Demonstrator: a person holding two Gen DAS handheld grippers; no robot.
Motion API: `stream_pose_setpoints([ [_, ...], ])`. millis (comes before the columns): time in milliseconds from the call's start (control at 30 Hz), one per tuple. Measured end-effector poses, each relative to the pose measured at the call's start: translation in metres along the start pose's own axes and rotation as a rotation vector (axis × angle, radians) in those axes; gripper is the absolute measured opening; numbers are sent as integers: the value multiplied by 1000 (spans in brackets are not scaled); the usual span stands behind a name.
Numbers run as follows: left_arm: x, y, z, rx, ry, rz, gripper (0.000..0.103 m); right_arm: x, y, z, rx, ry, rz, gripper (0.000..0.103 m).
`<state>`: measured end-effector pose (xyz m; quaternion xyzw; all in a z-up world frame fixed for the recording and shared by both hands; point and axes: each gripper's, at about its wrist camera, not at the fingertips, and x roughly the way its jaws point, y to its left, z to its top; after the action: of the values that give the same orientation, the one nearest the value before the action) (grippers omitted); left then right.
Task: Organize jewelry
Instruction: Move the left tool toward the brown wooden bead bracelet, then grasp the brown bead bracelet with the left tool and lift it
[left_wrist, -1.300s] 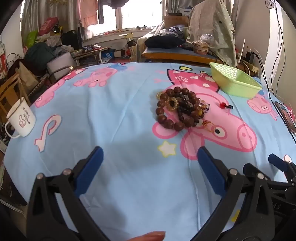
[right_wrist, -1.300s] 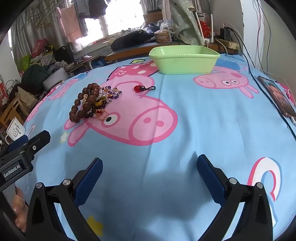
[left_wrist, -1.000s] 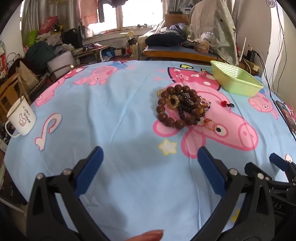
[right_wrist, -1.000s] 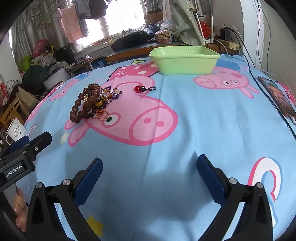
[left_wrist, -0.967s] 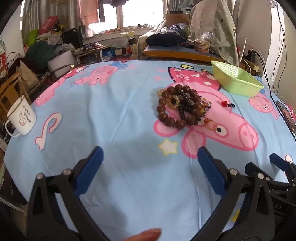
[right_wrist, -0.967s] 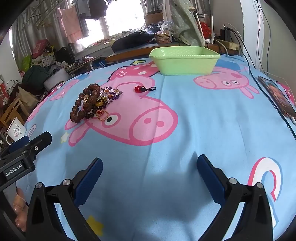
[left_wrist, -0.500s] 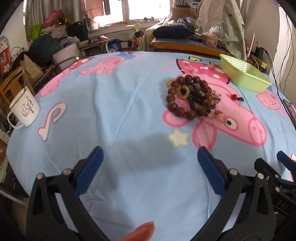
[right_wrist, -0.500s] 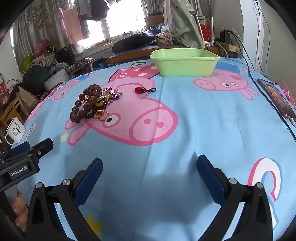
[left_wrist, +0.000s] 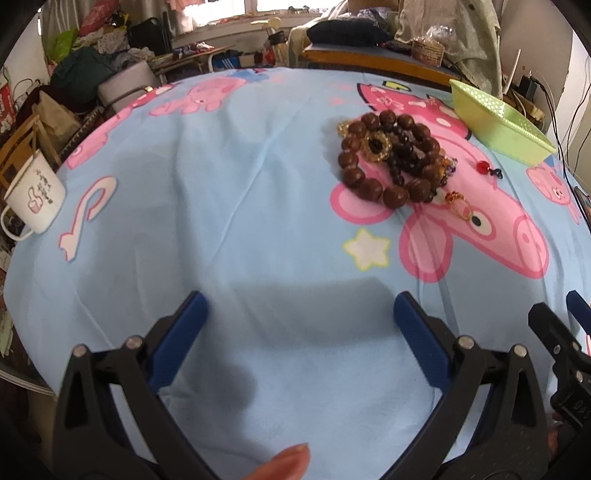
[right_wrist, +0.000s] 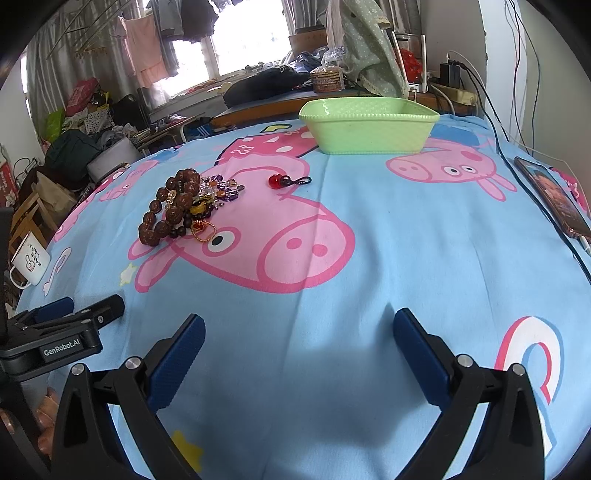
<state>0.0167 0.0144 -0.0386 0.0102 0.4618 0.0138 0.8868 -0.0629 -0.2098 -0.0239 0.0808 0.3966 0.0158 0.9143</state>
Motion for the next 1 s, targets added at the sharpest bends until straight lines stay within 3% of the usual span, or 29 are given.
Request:
stream_pose_setpoints([
  [400,2,3,-1,-18,-9,-27,98,-2,-3,2,3,-5,-3,76],
  [533,1,8,5,8,2,-68,98,-13,-4,12,-5,-55,-5,76],
  [633,-6,20,21,29,-88,-66,98,-21,1,32,-53,-85,28,74],
  [700,-13,32,37,29,-200,-53,98,-21,9,44,-101,-99,44,62],
  [767,-13,43,56,21,-247,-104,98,-18,23,62,-163,-100,86,35],
  [867,-2,44,84,30,-211,-220,90,1,45,90,-220,-69,166,9],
  [933,8,35,92,90,-182,-239,72,17,58,101,-238,-42,206,1],
  [1000,21,25,98,132,-140,-272,64,32,71,108,-254,-19,222,0],
])
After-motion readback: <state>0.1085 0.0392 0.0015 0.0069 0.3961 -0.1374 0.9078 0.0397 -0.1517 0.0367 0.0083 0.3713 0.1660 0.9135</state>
